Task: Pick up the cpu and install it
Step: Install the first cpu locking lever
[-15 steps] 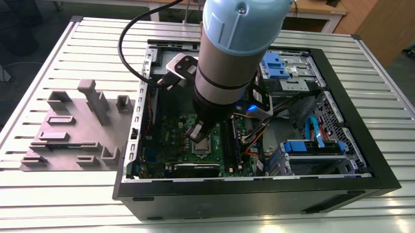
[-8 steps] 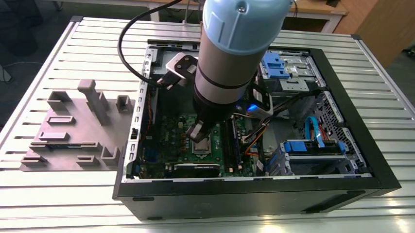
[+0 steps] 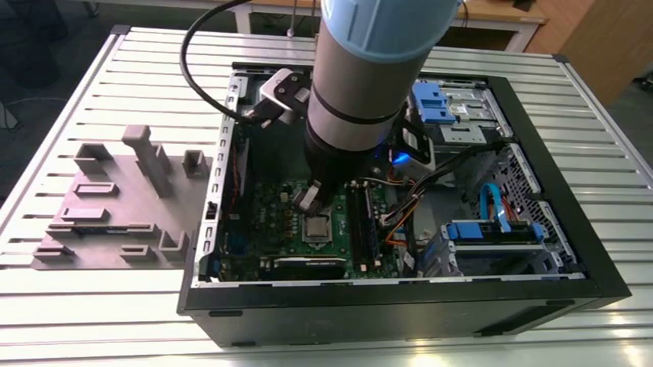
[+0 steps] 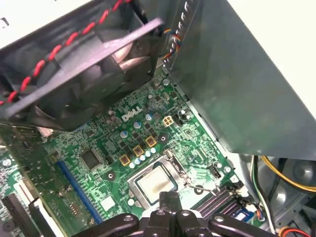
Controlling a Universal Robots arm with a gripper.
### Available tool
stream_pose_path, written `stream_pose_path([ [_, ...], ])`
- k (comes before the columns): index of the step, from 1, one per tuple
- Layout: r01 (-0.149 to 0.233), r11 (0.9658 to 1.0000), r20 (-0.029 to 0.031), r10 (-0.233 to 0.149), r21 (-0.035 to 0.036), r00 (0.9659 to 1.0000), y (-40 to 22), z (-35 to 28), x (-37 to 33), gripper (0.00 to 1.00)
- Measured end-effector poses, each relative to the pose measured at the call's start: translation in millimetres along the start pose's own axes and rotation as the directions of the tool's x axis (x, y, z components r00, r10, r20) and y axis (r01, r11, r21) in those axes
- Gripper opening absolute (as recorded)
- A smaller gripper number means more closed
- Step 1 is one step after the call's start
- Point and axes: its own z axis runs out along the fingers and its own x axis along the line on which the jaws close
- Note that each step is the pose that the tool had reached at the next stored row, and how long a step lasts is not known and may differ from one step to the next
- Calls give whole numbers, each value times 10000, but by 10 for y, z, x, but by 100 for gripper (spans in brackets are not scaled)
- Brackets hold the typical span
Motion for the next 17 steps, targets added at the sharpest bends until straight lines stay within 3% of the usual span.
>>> stream_pose_path([
  [5, -1, 10000, 4, 1, 1, 10000, 12, -43, -13, 10],
  [17, 1, 10000, 22, -1, -4, 10000, 109, -16, -164, 10],
])
